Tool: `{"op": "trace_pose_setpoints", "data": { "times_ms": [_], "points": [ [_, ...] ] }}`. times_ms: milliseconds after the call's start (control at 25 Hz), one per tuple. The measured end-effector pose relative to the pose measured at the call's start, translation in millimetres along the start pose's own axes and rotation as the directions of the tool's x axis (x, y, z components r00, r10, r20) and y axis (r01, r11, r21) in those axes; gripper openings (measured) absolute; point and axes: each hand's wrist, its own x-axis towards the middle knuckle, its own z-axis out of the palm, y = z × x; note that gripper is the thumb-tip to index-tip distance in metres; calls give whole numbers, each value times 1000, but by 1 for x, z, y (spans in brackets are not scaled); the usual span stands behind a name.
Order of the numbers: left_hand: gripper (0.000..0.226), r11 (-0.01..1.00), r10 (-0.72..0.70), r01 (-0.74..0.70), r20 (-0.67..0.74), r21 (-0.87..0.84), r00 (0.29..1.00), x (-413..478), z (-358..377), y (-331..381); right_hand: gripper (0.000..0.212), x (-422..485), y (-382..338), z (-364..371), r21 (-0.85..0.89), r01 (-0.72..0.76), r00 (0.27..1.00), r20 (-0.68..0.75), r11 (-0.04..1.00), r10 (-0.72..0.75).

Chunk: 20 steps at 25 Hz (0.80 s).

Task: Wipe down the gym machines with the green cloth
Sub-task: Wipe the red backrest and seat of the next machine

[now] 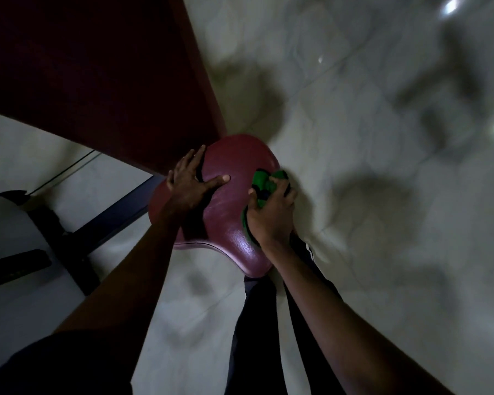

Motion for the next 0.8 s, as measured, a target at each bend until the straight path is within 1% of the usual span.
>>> {"op": "trace_pose_setpoints", "data": {
  "times_ms": [160, 240, 320, 440, 520, 560, 640, 800],
  "points": [
    [91, 1000, -4, 4, 9, 14, 1000, 1, -1, 1, 46, 34, -6, 3, 156, -71, 993, -78, 985, 84],
    [91, 1000, -1, 1, 9, -6, 1000, 1, 0, -1, 49, 30, -3, 3, 181, -92, 992, -65, 979, 105],
    [91, 1000, 6, -6, -3, -18, 1000, 1, 1, -1, 52, 13, 2, -4, 149, -95, 995, -5, 984, 97],
    [91, 1000, 1, -1, -5, -11, 1000, -1, -1, 2, 48, -20, 10, -14, 15, 10, 997, 82, 1000, -11],
    [90, 1000, 0, 0, -7, -19, 1000, -4, -1, 4, 45, -31, 13, -16, -36, 84, 993, 90, 996, -80],
    [90, 1000, 0, 0, -14, -17, 1000, -5, -1, 5, 43, -30, 12, -16, -32, 101, 991, 86, 994, -97],
    [90, 1000, -3, 3, -21, -8, 1000, -6, -4, 6, 40, -19, 9, -14, 12, 73, 994, 83, 997, -74],
    [90, 1000, 0, 1, -30, 13, 1000, -9, -3, 9, 40, -6, 14, -21, 100, -73, 990, 128, 992, 60]
  ]
}}
